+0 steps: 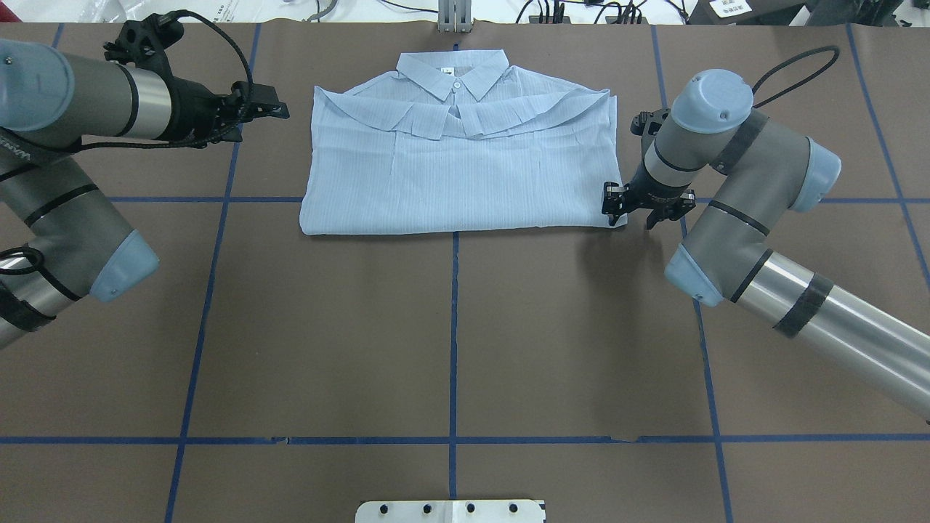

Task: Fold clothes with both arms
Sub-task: 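Lower the right gripper to the folded shirt's side edge nearest it, then grasp the side edge with the right gripper and drag it toward the robot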

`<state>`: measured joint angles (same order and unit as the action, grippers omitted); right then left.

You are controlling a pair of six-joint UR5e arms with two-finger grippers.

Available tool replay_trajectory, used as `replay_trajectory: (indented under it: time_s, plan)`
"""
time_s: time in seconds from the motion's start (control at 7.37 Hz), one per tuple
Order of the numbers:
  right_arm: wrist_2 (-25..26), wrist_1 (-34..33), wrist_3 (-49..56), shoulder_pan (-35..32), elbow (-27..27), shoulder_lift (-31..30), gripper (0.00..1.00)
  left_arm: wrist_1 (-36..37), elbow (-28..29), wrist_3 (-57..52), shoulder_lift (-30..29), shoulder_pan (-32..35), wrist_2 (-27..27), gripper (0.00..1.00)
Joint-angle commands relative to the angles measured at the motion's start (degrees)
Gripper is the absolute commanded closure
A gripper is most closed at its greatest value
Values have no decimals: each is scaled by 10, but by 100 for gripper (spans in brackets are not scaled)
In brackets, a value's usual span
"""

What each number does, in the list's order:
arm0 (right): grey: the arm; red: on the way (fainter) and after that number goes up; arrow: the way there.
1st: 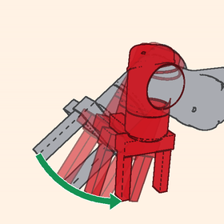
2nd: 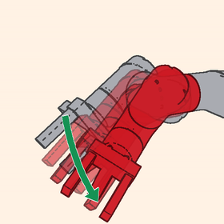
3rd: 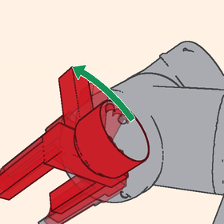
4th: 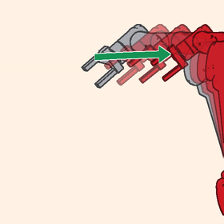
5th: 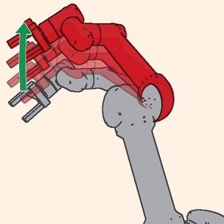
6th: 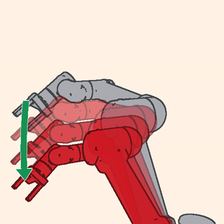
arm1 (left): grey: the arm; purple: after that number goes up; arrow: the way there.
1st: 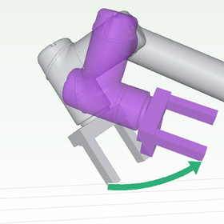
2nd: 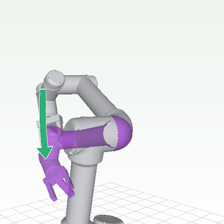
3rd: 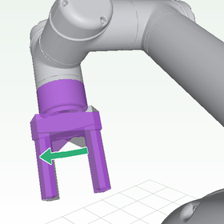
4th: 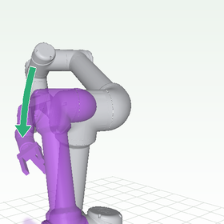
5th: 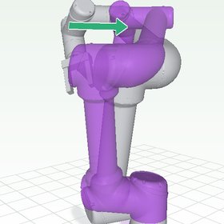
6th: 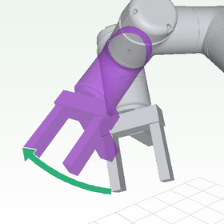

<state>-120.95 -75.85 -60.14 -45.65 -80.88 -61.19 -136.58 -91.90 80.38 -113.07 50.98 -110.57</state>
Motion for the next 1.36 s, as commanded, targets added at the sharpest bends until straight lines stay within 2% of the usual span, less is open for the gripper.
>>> replay_trajectory:
  time_s: [0.0,0.27,0.41,0.68,0.95,1.22]
  plan:
    - [-1,0,1,1,0,0,62,0,0,-1,0,1,-1,0]
    - [-2,0,0,1,0,5,91,0,0,-1,0,0,-1,0]
    - [-1,0,-1,0,0,5,100,0,0,-1,0,0,-1,0]
    - [-3,0,0,0,-5,5,100,1,0,0,0,0,-2,0]
    - [-39,2,1,-10,-19,-6,100,1,-1,0,-1,0,-2,0]
    - [-40,0,2,-12,-99,-71,100,1,-6,5,0,0,-2,0]
